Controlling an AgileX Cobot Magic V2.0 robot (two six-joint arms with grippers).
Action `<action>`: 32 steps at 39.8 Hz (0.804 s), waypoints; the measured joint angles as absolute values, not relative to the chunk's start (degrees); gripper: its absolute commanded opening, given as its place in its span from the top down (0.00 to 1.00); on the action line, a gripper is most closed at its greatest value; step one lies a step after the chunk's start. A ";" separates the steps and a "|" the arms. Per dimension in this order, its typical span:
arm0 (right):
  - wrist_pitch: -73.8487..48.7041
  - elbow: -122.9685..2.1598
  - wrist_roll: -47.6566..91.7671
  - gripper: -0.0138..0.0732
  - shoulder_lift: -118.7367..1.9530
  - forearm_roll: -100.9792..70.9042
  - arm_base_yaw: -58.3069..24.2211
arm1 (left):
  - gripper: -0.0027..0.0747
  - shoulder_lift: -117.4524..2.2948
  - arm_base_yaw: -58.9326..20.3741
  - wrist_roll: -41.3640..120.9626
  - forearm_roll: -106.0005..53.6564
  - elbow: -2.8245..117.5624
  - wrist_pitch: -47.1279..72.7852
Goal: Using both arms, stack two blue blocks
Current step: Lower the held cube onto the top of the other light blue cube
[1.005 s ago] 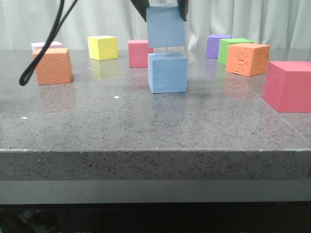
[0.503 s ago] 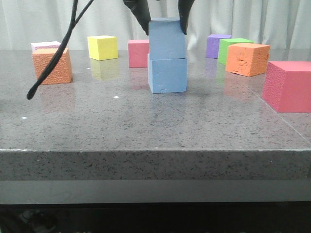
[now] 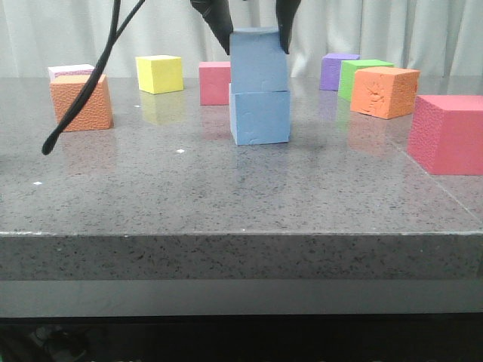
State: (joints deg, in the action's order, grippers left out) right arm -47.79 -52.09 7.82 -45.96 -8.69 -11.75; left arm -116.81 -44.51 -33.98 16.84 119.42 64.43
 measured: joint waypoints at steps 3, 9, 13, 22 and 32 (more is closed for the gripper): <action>-47.79 -52.09 7.82 0.24 -45.96 -8.69 -11.75 | 0.49 -116.81 -44.51 -33.98 16.92 119.42 64.43; -47.79 -52.09 7.82 0.24 -45.96 -8.69 -11.75 | 0.48 -116.81 -44.51 -33.98 17.19 119.44 64.90; -47.79 -52.09 7.82 0.24 -45.96 -8.69 -11.75 | 0.48 -116.81 -44.51 -33.98 17.59 119.44 65.11; -47.79 -52.09 7.82 0.24 -45.96 -8.69 -11.75 | 0.48 -116.81 -44.61 -33.98 17.72 119.44 65.11; -47.79 -52.09 7.82 0.24 -45.96 -8.69 -11.75 | 0.47 -116.81 -44.61 -33.98 17.84 119.44 65.01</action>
